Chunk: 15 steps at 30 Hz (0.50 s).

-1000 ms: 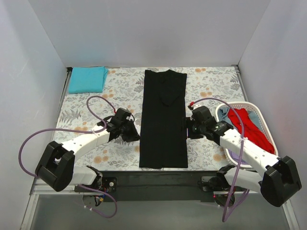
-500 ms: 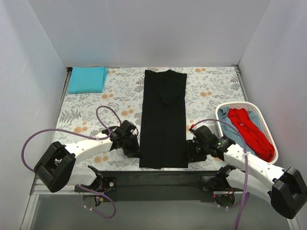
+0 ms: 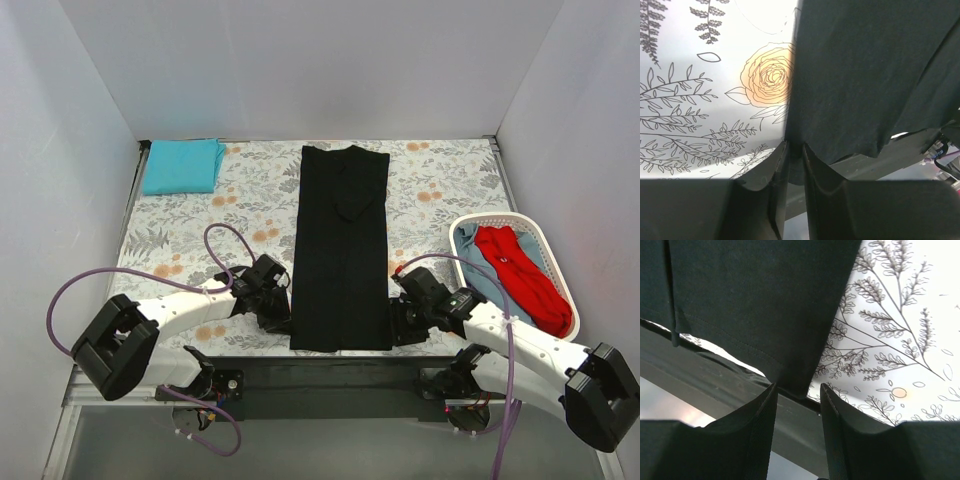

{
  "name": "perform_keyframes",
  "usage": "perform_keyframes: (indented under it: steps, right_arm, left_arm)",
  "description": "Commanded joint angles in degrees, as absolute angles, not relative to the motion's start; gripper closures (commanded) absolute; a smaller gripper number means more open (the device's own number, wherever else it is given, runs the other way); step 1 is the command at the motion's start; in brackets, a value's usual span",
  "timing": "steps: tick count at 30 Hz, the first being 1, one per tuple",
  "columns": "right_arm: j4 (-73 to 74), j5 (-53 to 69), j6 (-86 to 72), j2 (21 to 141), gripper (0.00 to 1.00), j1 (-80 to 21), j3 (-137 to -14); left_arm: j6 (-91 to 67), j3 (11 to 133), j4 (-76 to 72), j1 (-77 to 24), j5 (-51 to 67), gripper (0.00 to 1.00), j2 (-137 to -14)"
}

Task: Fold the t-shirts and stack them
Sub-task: Fold the tshirt

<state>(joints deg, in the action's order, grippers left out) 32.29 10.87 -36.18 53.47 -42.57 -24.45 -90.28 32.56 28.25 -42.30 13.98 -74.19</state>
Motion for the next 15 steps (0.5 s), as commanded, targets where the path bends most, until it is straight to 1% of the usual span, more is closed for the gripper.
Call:
perform_keyframes:
  steps: [1,2,8,10,11,13,15]
  right_arm:
    - [29.80,10.46,-37.44,54.84,0.54,-44.20,-26.01]
    - [29.71,10.20,-37.70,55.45,0.53,-44.47,-26.28]
    - [27.34,9.32,-38.50,57.03,0.53,-45.44,-25.32]
    - [26.46,9.41,-39.02,57.22,0.56,-45.79,-24.44]
    - [26.46,9.49,-39.11,57.13,0.62,-45.79,-24.17]
    - [27.15,9.14,-38.94,56.78,0.70,-45.88,-23.21]
    - [27.95,8.70,-38.76,55.55,0.80,-45.88,-22.50]
  left_arm:
    - [-89.65,32.69,28.83,-42.71,14.41,0.86,-74.79]
    - [-89.56,32.70,28.83,-42.80,14.59,0.88,-74.97]
    - [-89.12,32.43,28.83,-42.80,15.20,0.93,-75.58]
    - [-88.68,32.69,28.74,-42.80,15.29,0.96,-75.94]
    - [-88.77,32.61,28.74,-42.80,15.55,0.97,-76.20]
    - [-88.68,32.52,28.74,-42.80,15.64,1.00,-76.20]
    - [-88.68,32.43,28.74,-42.80,15.47,1.00,-76.11]
